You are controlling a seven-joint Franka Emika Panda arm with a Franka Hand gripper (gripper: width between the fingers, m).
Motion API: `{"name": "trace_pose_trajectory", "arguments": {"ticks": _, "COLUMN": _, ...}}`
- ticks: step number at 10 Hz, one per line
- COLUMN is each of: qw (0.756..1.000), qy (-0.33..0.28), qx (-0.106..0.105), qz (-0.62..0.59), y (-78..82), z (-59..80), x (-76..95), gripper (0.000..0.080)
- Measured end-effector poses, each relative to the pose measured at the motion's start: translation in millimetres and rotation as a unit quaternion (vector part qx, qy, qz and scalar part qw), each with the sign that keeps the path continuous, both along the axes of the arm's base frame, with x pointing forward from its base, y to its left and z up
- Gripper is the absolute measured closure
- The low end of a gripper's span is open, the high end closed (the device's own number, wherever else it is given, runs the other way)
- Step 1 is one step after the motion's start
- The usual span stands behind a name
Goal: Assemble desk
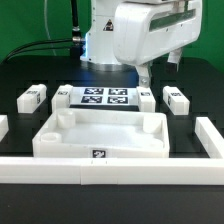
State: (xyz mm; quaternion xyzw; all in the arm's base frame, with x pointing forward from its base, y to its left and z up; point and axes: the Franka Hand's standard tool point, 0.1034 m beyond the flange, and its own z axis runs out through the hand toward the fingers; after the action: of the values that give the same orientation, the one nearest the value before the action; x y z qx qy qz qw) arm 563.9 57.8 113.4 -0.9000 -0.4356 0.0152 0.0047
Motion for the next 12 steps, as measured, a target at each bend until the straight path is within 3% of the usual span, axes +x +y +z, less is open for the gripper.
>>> {"name": "trace_pose_trajectory", "arguments": {"ticks": 4, "qw": 1.000, "qy": 0.000, "qx": 0.000, "qz": 0.001, "y": -0.7, "z": -0.8, "x": 0.2, "gripper": 0.0150}}
{"name": "trace_pose_trajectory", "arguments": {"ticks": 7, "qw": 0.986, "qy": -0.002, "qx": -0.013, "qz": 0.167, "y": -10.8, "z": -11.4, "x": -7.9, "gripper": 0.0150}}
{"name": "trace_pose_trajectory", "arguments": {"ticks": 12, "qw": 0.980, "qy": -0.002, "qx": -0.011, "qz": 0.200, "y": -13.1, "z": -16.0, "x": -10.4, "gripper": 0.0150}}
